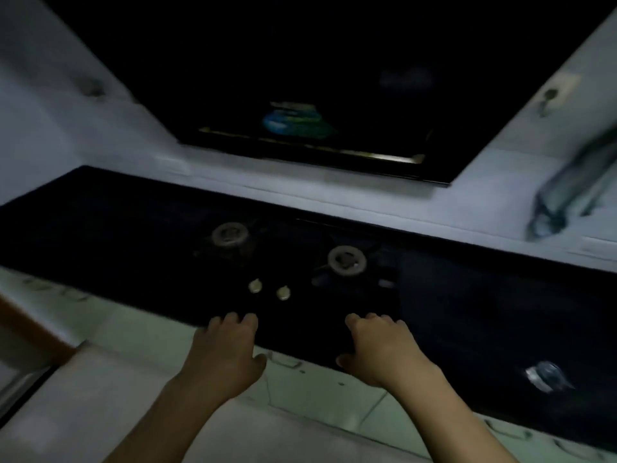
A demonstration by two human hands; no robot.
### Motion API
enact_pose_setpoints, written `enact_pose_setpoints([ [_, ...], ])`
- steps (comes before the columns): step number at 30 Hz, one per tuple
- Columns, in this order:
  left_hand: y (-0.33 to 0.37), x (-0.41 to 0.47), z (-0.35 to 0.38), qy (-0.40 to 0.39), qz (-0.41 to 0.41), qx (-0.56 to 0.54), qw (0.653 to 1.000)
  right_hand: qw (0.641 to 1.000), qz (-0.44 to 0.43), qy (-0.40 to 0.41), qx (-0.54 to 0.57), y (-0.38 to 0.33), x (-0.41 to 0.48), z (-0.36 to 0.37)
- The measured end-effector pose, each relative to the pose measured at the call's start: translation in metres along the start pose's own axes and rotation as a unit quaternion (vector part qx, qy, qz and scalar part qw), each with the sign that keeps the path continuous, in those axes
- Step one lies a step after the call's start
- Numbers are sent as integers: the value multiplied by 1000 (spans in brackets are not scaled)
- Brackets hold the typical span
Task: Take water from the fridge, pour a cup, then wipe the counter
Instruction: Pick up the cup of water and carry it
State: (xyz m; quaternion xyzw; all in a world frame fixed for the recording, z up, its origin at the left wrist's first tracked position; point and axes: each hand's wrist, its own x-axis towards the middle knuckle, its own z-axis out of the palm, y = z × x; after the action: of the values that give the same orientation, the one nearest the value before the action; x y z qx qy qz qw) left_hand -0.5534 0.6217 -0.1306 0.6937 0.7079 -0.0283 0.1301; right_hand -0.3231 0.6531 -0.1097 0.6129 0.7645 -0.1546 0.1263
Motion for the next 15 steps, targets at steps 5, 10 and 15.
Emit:
enact_pose_setpoints([
  [5, 60, 79, 1, -31, 130, 24, 991, 990, 132, 15, 49, 68, 4, 1],
  [10, 144, 118, 14, -47, 217, 58, 973, 970, 225, 16, 93, 147, -12, 16],
  [15, 236, 138, 47, -65, 262, 70, 960, 956, 264, 29, 124, 246, -22, 41],
])
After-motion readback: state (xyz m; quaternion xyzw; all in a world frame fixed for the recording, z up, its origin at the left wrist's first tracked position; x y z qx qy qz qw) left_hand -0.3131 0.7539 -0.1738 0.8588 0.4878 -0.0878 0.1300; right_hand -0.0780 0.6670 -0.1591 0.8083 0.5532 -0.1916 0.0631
